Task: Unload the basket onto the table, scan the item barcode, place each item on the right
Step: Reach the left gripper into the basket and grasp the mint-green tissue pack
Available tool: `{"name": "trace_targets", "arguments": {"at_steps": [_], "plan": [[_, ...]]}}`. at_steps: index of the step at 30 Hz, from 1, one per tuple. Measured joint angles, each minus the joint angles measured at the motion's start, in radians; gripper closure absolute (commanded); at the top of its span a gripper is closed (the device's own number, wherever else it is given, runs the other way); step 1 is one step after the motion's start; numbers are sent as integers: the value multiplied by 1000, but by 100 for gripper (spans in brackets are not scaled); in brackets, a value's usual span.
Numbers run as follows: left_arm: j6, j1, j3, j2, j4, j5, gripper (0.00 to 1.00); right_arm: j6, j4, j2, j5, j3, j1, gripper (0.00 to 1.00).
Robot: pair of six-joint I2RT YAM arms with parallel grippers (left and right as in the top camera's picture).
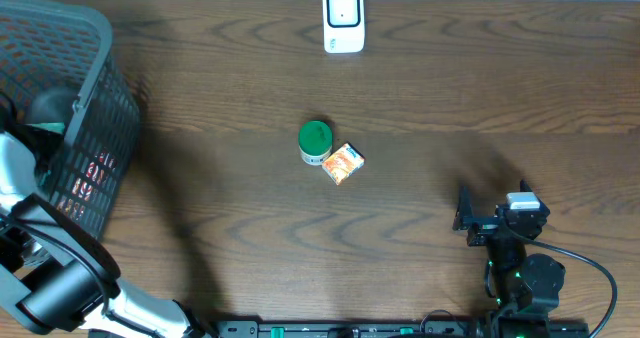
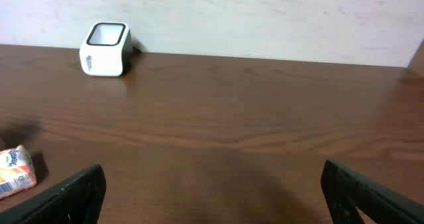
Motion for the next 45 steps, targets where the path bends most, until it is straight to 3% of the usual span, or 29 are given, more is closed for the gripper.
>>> {"name": "trace_targets", "arguments": {"at_steps": [10, 25, 26, 27, 29, 30, 32, 40, 45], "plan": [[-2, 45, -128, 0, 179, 90, 4, 0, 0, 0, 0, 0, 0, 1], [1, 46, -109, 92, 323, 110, 4, 0, 0, 0, 0, 0, 0, 1], [1, 46, -108, 94, 333, 110, 9, 0, 0, 0, 0, 0, 0, 1], [0, 46, -108, 97, 344, 110, 21, 0, 0, 0, 0, 0, 0, 1], [0, 46, -108, 102, 357, 115, 62, 0, 0, 0, 0, 0, 0, 1], [-2, 46, -108, 106, 362, 123, 76, 0, 0, 0, 0, 0, 0, 1], [0, 47, -108, 111, 362, 143, 92, 0, 0, 0, 0, 0, 0, 1], [-3, 53, -109, 106, 344, 248, 93, 0, 0, 0, 0, 0, 0, 1], [5, 53, -144, -20, 309, 316, 93, 0, 0, 0, 0, 0, 0, 1]]}}
